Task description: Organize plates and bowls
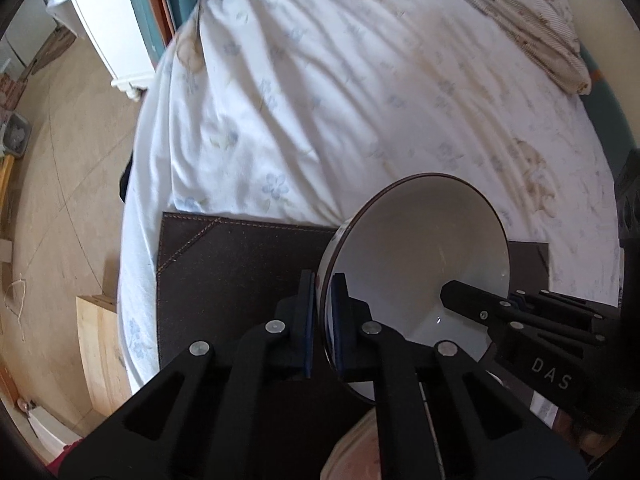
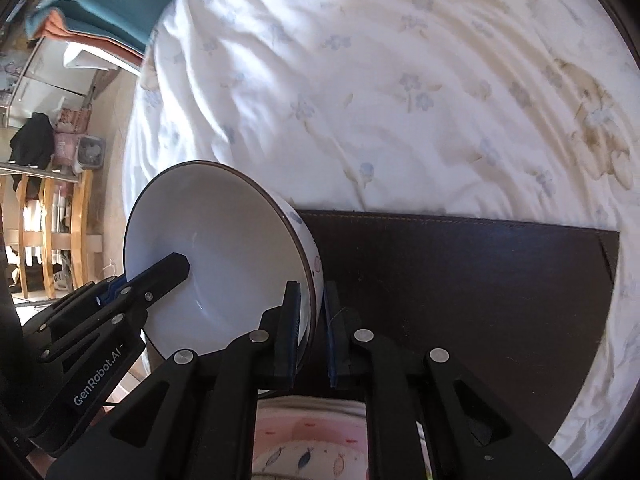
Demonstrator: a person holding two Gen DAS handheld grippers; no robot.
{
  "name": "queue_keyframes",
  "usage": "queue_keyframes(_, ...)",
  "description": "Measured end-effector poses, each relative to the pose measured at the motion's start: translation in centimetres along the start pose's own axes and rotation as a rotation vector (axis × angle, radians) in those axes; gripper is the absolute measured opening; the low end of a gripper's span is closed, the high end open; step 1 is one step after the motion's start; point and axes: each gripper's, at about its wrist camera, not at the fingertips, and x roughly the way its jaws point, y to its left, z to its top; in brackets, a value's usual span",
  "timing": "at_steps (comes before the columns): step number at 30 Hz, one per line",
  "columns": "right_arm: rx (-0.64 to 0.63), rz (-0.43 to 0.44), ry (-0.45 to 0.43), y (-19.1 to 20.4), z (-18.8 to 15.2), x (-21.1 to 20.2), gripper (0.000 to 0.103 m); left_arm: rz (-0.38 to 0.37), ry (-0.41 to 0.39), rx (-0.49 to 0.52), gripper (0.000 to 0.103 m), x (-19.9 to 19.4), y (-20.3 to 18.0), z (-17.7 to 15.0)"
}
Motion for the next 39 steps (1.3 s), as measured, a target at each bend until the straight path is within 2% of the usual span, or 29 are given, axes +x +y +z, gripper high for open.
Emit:
queue_keyframes(3,-0.009,0.004,-0.043,-0.5,-0.9,-2.5,0.012,0.001,-0.047,0.031,0.005,-2.7,-1.0,-0.7)
queue_keyframes(7,-0.025,0.034,-0.106,-0.8,-2.8,-6.3,0.012,-0.033,-0.114,0.064,0.006,-6.5,-2.6,-2.0)
queue_keyframes(13,-0.024,0.046,-0.168,-1.7,-6.7,-10.4,0.012,0.004,-0.196,0.195,0.006,-9.4,-6.0,-5.3)
queue_keyframes(15,-0.021,0.042,-0.173,-1.9,-8.1,-11.0,0.012,0.012,-0.199,0.219,0.006,-9.7,-6.6,-6.3)
queue_keyframes(18,-0.017,0.036,-0.175,-2.3,-10.0,-11.5,0.013,-0.026,-0.200,0.227,0.006,-10.3,-7.1,-7.4)
queue_keyframes(23,0.019,0.069,-0.195,-3.7,-13.3,-12.3,0.013,-0.089,-0.181,0.238,0.007,-10.9,-7.2,-9.3)
queue_keyframes(29,0.026,0.107,-0.207,-4.1,-16.7,-12.8,0.015,-0.108,-0.191,0.267,0.007,-11.7,-7.5,-11.9)
queue_keyframes(39,0.042,0.152,-0.297,-5.4,-20.2,-13.5,0.017,-0.165,-0.142,0.272,0.006,-10.4,-7.1,-14.6)
